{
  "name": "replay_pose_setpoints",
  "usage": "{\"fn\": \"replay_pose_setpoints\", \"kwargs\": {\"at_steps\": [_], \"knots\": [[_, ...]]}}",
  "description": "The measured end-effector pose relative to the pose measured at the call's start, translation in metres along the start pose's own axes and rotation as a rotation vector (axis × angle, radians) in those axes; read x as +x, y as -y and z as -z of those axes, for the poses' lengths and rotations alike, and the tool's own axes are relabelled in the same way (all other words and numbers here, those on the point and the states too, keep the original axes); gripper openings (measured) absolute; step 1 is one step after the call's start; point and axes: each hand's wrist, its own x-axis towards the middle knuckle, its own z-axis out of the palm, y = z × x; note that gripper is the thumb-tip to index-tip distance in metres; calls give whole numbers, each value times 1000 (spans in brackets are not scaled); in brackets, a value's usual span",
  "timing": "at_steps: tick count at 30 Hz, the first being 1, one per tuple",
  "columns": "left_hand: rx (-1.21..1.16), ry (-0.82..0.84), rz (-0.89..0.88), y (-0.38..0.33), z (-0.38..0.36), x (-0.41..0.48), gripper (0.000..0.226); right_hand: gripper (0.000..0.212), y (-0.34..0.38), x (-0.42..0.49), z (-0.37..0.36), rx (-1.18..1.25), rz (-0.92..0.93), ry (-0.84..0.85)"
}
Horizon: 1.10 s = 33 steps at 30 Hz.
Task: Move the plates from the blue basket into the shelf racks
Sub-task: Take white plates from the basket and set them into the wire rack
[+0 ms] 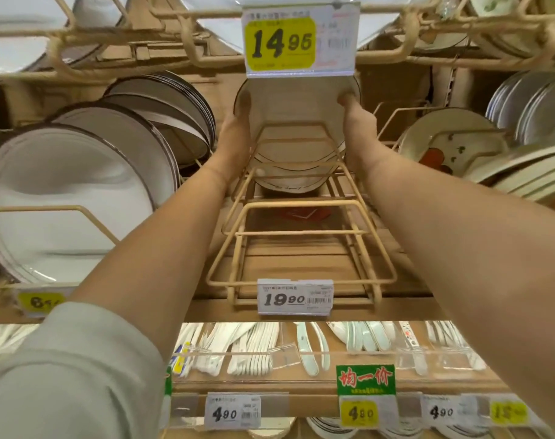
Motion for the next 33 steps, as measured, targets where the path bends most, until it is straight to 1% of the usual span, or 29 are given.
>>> {"fn": "replay_pose_setpoints", "kwargs": {"at_steps": [1,4,6,8,10,12,14,18,21,23,24,25,26,27,28,29,30,32,33], "knots": [[-51,28,10,0,1,0,63,62,-4,-1,1,30,31,9],[-139,0,33,0,-1,-1,68,84,-4,-5,0,73,35,81],[-211,19,42,2,-2,-2,67,90,-4,-5,1,37,47,94],[-267,55,76,2,-1,-2,66,89,-7,-4,2,61,53,98],[-298,27,101,2,0,-2,68,83,-7,-2,1,98,65,108],[-343,49,100,1,-1,-1,64,76,-5,3,0,147,59,159],[-370,56,93,-4,-3,-2,62,73,-2,9,-1,218,26,187],[-353,70,68,-9,-4,1,58,76,0,16,-6,257,-85,134],[-330,74,79,-6,-5,5,60,72,1,16,-9,287,-76,-25],[-360,45,107,-5,-6,12,62,67,0,15,-12,306,-59,-57],[-382,22,134,-5,-7,15,61,65,2,15,-16,380,-103,-90],[-399,-7,154,-5,-6,18,60,61,-1,19,-19,412,-140,-155],[-393,-47,172,-5,-6,21,58,57,-2,19,-19,464,-119,-241],[-380,-73,180,-3,-5,21,55,53,-2,20,-19,411,-106,-329],[-364,-94,188,-2,-5,18,53,52,-4,20,-21,187,-53,-351],[-343,-120,189,0,-5,19,49,53,-6,28,-22,178,-59,-356],[-307,-150,188,3,-5,20,46,55,-5,31,-21,158,-63,-327],[-222,-199,214,8,-4,24,41,59,-10,41,-18,-68,-2,-266],[-199,-216,237,10,-4,25,41,58,-13,50,-17,-113,4,-270]]}}
